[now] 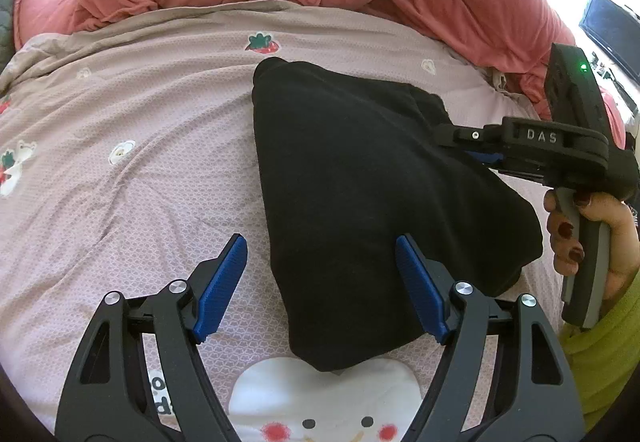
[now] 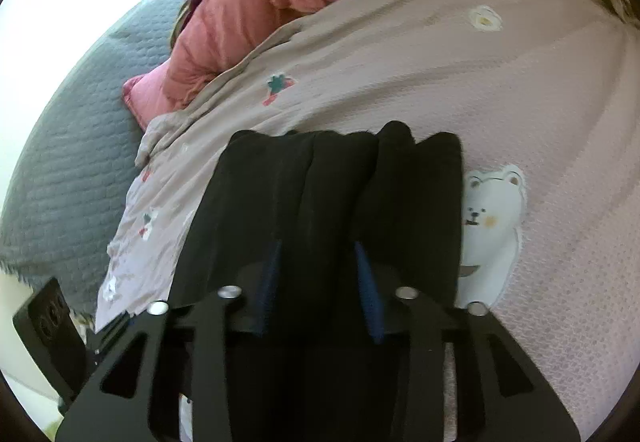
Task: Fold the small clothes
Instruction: 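Press the folded shirt flat with the right gripper while the left gripper opens away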
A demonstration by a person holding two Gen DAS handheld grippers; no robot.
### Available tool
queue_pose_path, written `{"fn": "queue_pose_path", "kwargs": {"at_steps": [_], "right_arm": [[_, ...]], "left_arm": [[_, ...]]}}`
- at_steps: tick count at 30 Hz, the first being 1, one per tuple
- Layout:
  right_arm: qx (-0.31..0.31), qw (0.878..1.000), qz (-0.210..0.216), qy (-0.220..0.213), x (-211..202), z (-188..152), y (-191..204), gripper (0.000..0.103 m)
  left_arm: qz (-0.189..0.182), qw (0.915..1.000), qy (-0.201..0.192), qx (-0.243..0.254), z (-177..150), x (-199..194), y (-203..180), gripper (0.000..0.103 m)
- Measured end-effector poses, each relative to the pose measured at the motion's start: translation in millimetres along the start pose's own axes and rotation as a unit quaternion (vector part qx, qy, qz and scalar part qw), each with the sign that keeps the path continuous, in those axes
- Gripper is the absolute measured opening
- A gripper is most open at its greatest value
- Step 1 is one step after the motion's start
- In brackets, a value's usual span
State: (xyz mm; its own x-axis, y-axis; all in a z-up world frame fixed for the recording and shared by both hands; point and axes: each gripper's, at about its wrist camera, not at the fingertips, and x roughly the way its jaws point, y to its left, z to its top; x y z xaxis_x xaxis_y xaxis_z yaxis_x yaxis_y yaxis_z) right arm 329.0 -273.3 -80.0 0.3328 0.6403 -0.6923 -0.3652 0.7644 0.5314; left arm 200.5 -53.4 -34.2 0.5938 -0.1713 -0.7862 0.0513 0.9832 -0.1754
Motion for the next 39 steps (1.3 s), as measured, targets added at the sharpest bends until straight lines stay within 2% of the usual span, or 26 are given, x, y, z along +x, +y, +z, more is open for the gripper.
{"fn": "queue_pose_path", "kwargs": {"at_steps": [6, 7, 8, 9, 13, 18, 21, 23, 25, 28, 32, 33, 34, 35, 39], "right_arm": [[-0.026, 0.999, -0.001, -0.033, -17.6, -2.9, 10.2, 0.018], [-0.033, 0.999, -0.004, -0.039, -20.9, -3.5, 12.7, 0.010], [-0.043, 0.998, -0.011, -0.047, -27.1, -4.4, 15.9, 0.010], [-0.050, 0.997, -0.013, -0.054, -32.4, -4.3, 18.1, 0.005], [-0.064, 0.995, -0.017, -0.072, -50.8, -4.1, 22.4, 0.005], [-0.062, 0.996, -0.030, -0.055, -41.1, -3.8, 18.5, 0.005], [-0.024, 0.999, -0.026, -0.038, -28.5, -5.3, 1.5, 0.013], [-0.003, 0.999, -0.019, -0.035, -25.1, -6.4, -8.4, 0.025], [0.018, 0.999, -0.009, -0.033, -23.0, -7.7, -15.5, 0.042], [0.032, 0.999, 0.001, -0.033, -20.2, -7.4, -18.2, 0.045], [0.036, 0.999, -0.006, -0.007, -2.5, -8.2, -19.7, 0.048], [0.033, 0.999, -0.010, -0.007, 0.0, -9.2, -19.3, 0.045], [0.025, 1.000, -0.009, -0.010, 0.5, -9.8, -17.5, 0.016], [0.014, 1.000, -0.001, -0.012, -1.1, -10.2, -14.2, 0.010], [-0.022, 0.999, -0.015, -0.042, -28.0, -13.5, -0.6, 0.009]], "left_arm": [[0.000, 1.0000, -0.003, -0.001, 0.4, -2.0, 0.3, 0.069], [0.000, 1.0000, -0.005, -0.001, 0.3, -3.0, 0.4, 0.069], [-0.001, 1.0000, -0.005, 0.000, 0.4, -4.1, 0.3, 0.069], [-0.003, 1.0000, -0.006, 0.001, 0.4, -4.7, -0.1, 0.069], [-0.008, 0.9999, -0.008, 0.006, 0.3, -7.9, -2.5, 0.069], [-0.010, 0.9999, -0.008, 0.011, -0.9, -10.1, -6.0, 0.069], [-0.009, 0.9999, -0.007, 0.010, -0.9, -9.1, -4.8, 0.069], [-0.006, 0.9999, -0.007, 0.007, -1.7, -8.7, -2.1, 0.069], [-0.005, 1.0000, -0.006, 0.000, -1.3, -7.3, 1.3, 0.069], [-0.006, 0.9999, -0.001, -0.009, -0.7, -3.1, 5.2, 0.069], [-0.006, 0.9999, 0.004, -0.009, -2.4, 0.8, 5.0, 0.069], [-0.006, 0.9999, 0.004, -0.009, -3.3, 0.2, 4.4, 0.069], [-0.006, 0.9999, 0.005, -0.008, -3.2, -0.4, 3.7, 0.069], [-0.006, 0.9999, 0.004, -0.007, -2.9, -1.3, 3.4, 0.069], [-0.017, 0.9998, 0.004, 0.000, -3.8, -5.0, -1.4, 0.069]]}}
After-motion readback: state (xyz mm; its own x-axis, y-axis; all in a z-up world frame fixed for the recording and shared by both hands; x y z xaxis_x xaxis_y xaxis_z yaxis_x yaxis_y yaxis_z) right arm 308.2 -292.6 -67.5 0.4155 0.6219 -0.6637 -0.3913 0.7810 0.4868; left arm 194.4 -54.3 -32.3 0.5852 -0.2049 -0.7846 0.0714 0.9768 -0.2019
